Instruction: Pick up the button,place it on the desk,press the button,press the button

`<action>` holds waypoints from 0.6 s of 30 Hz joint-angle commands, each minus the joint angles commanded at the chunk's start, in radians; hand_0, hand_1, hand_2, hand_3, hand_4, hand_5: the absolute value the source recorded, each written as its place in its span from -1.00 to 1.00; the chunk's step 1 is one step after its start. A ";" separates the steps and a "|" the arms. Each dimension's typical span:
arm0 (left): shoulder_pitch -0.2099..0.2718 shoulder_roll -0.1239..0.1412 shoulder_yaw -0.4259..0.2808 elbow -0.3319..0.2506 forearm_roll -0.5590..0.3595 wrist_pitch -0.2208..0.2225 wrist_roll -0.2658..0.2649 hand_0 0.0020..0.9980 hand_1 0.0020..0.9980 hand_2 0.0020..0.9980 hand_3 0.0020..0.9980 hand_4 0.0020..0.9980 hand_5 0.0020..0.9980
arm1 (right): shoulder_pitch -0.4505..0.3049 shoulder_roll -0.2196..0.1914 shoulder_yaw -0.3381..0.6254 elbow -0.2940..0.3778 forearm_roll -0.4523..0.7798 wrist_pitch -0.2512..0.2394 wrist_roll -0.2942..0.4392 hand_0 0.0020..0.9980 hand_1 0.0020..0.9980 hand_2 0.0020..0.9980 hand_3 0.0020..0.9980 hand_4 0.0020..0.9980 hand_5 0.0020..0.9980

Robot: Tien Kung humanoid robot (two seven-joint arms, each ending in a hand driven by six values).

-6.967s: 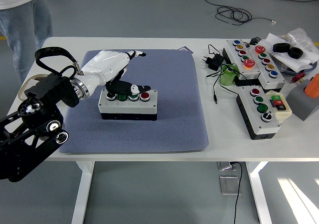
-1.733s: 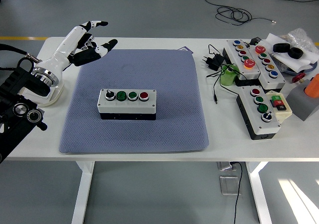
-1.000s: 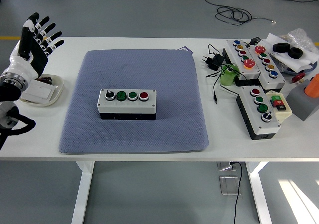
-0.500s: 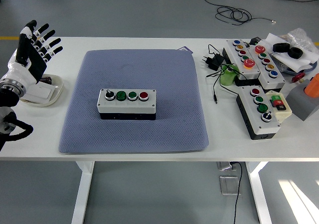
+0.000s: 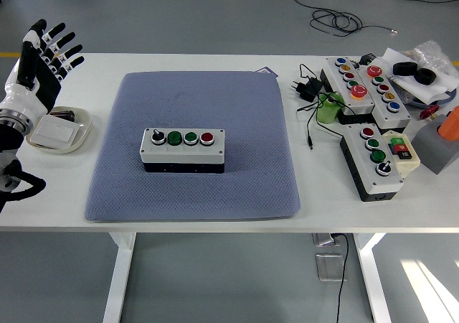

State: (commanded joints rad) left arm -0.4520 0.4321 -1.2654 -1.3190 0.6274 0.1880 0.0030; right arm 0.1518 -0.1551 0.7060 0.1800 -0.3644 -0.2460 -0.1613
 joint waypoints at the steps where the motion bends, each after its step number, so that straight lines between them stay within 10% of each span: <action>1: 0.000 0.000 -0.001 -0.002 0.005 0.000 0.000 0.66 0.71 0.81 0.81 0.23 1.00 | 0.001 0.000 -0.001 0.000 -0.001 0.000 -0.001 0.58 0.60 0.64 0.50 -0.18 -0.04; 18: 0.028 -0.031 -0.068 -0.039 0.105 -0.004 -0.008 0.64 0.66 0.75 0.73 0.22 1.00 | 0.010 0.001 0.008 0.000 -0.014 0.001 -0.007 0.58 0.60 0.64 0.50 -0.18 -0.04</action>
State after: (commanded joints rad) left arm -0.4240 0.4011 -1.3330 -1.3584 0.7320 0.1845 -0.0051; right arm 0.1622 -0.1545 0.7139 0.1800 -0.3787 -0.2448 -0.1679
